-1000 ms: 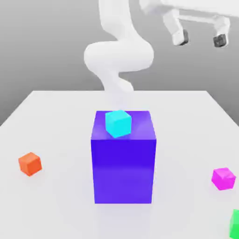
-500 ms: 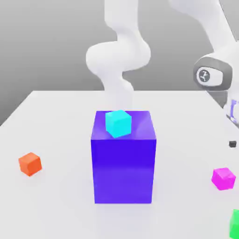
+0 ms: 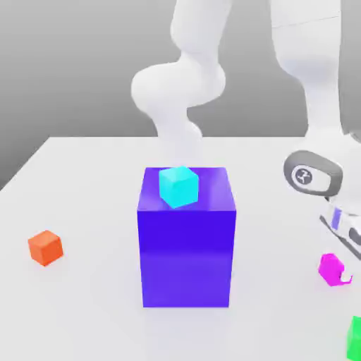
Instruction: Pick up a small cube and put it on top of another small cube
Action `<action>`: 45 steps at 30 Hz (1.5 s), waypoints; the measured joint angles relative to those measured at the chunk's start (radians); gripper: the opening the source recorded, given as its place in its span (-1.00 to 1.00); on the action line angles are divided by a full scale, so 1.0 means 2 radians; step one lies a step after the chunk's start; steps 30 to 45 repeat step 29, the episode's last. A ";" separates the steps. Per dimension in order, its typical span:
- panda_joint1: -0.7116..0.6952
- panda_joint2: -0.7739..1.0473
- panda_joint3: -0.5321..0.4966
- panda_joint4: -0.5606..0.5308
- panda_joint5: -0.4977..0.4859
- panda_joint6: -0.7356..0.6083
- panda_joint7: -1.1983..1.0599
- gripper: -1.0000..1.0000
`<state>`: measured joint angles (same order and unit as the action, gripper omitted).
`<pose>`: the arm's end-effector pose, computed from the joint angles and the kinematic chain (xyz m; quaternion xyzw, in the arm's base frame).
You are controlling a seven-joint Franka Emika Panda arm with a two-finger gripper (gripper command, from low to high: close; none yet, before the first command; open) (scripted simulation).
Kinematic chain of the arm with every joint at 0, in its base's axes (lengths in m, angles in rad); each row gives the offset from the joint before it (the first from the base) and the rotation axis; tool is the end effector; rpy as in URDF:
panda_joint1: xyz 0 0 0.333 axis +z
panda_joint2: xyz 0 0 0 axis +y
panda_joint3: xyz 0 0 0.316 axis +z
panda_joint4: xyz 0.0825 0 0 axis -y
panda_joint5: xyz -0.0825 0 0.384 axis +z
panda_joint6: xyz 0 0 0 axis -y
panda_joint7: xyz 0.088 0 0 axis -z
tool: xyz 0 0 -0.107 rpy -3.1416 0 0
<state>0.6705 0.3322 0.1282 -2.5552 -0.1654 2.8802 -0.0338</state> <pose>0.3000 0.3283 0.1478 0.8810 0.4730 -0.0005 0.0006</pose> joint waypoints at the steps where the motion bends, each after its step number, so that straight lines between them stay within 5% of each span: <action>1: -0.005 -0.016 0.007 -0.003 0.007 -0.013 -0.005 -1.00; 4: -0.016 -0.061 0.019 -0.007 0.034 -0.054 -0.026 -1.00; 14: -0.077 -0.013 -0.019 0.165 0.060 -0.177 -0.073 -1.00; 18: -0.083 0.040 -0.029 0.195 0.057 -0.153 -0.076 -1.00; 19: -0.082 0.056 -0.031 0.197 0.056 -0.139 -0.075 1.00; 45: -0.085 0.016 -0.028 0.196 0.061 -0.177 -0.078 1.00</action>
